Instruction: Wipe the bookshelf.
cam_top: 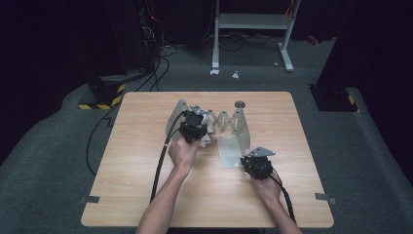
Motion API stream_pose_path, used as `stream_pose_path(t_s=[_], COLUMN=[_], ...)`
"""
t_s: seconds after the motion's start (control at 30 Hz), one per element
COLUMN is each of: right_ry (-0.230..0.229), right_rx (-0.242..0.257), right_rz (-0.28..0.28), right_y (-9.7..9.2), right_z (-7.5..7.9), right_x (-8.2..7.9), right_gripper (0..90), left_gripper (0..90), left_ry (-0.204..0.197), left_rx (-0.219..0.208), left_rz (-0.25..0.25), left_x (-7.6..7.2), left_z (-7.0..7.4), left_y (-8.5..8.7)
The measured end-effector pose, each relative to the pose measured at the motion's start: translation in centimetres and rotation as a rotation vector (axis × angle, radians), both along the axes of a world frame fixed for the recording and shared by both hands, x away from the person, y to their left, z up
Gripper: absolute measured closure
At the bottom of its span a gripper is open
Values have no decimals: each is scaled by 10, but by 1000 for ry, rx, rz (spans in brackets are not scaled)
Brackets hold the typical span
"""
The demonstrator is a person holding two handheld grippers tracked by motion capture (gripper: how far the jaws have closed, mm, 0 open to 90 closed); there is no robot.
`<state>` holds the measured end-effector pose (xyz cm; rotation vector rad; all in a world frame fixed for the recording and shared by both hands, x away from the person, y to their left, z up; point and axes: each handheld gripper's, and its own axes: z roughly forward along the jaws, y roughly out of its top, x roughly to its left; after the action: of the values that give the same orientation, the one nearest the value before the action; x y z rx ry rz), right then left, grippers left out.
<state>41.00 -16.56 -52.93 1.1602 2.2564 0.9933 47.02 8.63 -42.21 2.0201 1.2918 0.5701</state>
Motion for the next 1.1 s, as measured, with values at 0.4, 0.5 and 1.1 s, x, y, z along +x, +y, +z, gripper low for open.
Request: stream_pose_path(t_s=[0.4,0.5,1.1], right_ry=[-3,-2,-5], right_rx=[-3,-3,-6], right_rz=[1,1,2], right_y=[0,0,1], right_z=[0,0,0], right_x=[0,0,-1], right_gripper=[794,794,794], left_gripper=[801,801,801], left_ry=[39,31,-37], left_rx=[40,20,-62], left_rz=[0,2,-29], left_x=[5,5,5], left_z=[-20,-19,6], left_y=[-8,-7,2])
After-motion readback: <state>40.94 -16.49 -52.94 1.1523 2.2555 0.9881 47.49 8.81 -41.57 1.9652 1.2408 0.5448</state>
